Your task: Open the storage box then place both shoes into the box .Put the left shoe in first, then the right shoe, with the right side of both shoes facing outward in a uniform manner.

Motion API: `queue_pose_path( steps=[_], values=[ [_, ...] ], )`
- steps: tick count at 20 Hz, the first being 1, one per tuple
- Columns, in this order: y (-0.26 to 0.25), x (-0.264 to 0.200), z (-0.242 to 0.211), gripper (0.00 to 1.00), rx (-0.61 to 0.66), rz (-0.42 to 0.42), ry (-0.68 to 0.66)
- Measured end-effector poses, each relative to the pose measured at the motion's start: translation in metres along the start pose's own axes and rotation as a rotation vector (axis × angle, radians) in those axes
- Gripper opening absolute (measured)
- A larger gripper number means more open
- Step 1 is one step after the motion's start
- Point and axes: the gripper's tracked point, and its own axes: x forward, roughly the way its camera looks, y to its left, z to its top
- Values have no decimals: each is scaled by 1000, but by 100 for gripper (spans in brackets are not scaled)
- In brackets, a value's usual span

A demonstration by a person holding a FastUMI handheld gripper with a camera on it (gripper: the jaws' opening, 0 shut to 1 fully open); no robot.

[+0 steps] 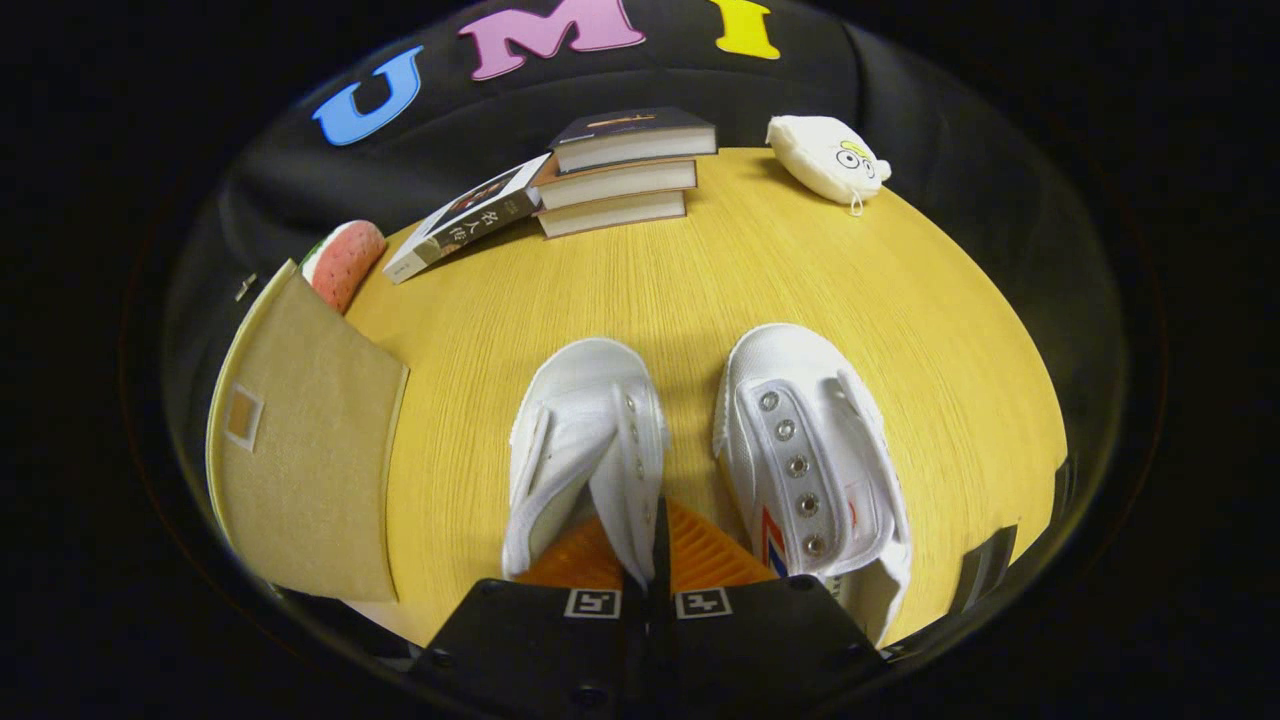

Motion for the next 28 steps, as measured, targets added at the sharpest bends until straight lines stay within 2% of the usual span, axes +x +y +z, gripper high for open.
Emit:
queue_pose_path(
  steps=[3, 9, 12, 15, 18, 23, 28],
  values=[
    [6, -16, 13, 5, 75, 20, -13],
    [36, -66, 45, 5, 144, 87, -38],
    [68, -97, 66, 5, 172, 128, -44],
    [116, -122, 86, 5, 208, 189, -32],
    [166, -137, 96, 5, 234, 215, -6],
    [250, -135, 83, 5, 210, 250, 97],
    [305, -113, 50, 5, 188, 237, 229]
  ],
)
